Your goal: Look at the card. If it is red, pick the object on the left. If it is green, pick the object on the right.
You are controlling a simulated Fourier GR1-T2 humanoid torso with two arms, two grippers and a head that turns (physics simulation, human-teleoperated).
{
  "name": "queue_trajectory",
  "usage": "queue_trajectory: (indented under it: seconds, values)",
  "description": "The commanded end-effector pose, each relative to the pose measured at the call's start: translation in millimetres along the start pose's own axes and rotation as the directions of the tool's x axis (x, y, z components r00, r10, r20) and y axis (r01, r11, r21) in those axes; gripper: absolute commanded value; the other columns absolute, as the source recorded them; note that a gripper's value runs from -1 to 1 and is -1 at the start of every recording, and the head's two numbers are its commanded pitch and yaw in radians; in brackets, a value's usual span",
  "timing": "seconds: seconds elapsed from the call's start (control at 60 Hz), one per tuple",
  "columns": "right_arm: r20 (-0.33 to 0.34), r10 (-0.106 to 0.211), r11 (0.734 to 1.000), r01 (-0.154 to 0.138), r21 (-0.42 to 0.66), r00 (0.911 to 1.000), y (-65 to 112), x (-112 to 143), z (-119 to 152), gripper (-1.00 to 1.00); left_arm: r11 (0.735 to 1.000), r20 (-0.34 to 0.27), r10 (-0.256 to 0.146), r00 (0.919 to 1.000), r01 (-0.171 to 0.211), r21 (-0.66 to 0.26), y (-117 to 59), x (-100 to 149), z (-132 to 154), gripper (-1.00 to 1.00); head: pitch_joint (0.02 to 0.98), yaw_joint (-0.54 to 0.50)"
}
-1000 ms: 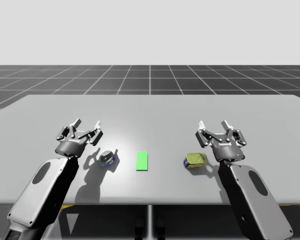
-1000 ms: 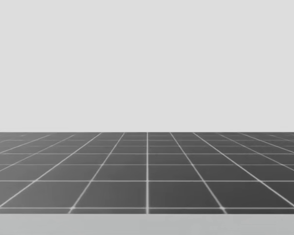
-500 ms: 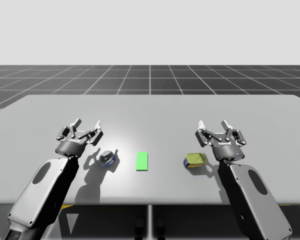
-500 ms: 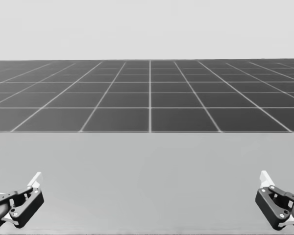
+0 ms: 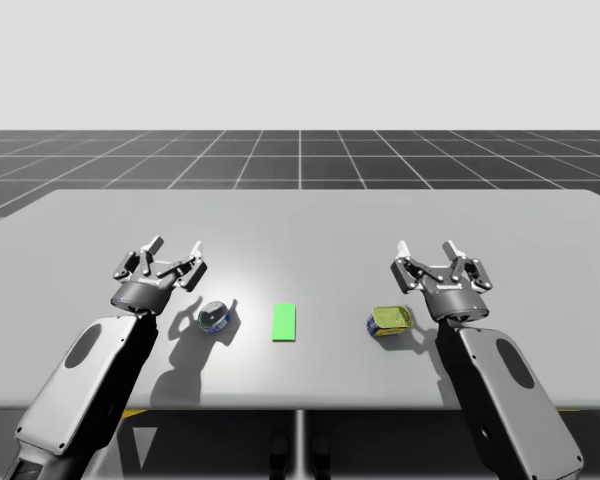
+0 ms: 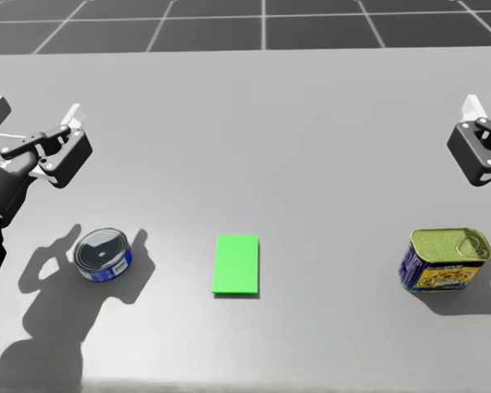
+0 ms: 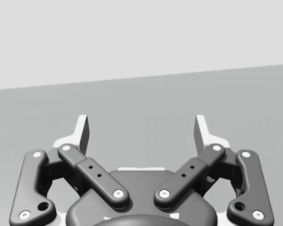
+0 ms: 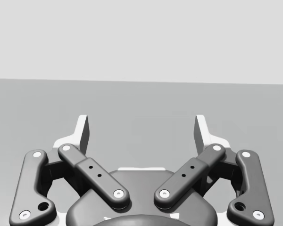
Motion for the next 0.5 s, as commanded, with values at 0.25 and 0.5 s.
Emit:
queue_trajectory:
  seconds: [0.25,0.5]
  values:
    - [0.009,0.0,1.0,0.0,-0.006,1.0,-2.6,1.6,-0.2,-1.0,1.0,0.012,0.001,0.9999,-0.001,-0.005,-1.2,2.1,0.5,-1.0,0.914,0.06]
    - [0.01,-0.001,1.0,0.001,-0.007,0.9999,-3.6,2.0,-0.2,-1.0,1.0,0.014,0.002,0.9999,-0.002,-0.005,-1.3,2.8,1.3,-1.0,0.91,0.06]
